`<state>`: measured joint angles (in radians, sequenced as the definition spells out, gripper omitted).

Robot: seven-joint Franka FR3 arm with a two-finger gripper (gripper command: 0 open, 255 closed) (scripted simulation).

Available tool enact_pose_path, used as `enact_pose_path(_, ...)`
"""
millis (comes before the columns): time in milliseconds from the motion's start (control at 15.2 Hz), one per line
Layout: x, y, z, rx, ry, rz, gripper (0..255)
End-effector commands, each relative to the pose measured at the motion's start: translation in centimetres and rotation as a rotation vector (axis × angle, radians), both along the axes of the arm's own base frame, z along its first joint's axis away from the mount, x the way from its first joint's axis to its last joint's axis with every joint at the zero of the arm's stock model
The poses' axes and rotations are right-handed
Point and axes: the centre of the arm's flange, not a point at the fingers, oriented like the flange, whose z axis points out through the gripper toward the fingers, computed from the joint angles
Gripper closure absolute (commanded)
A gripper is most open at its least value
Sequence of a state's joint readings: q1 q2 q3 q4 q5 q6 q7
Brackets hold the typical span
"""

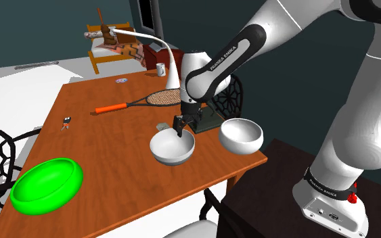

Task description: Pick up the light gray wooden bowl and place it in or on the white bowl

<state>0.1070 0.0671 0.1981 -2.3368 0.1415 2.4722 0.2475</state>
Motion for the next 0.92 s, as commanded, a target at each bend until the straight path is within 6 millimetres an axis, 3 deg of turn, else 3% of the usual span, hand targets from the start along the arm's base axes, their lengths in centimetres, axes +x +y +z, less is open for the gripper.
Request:
enact_pose_path(0,0.0,0.01,-0.02,0.0,0.0,0.0,0)
enact_pose_path(132,0.0,0.0,-0.01,0.0,0.0,0.0,0)
enact_pose_path(198,0.0,0.0,-0.01,0.0,0.0,0.0,255)
enact_pose_path(858,0.0,0.01,0.51,0.0,0.0,0.0,255)
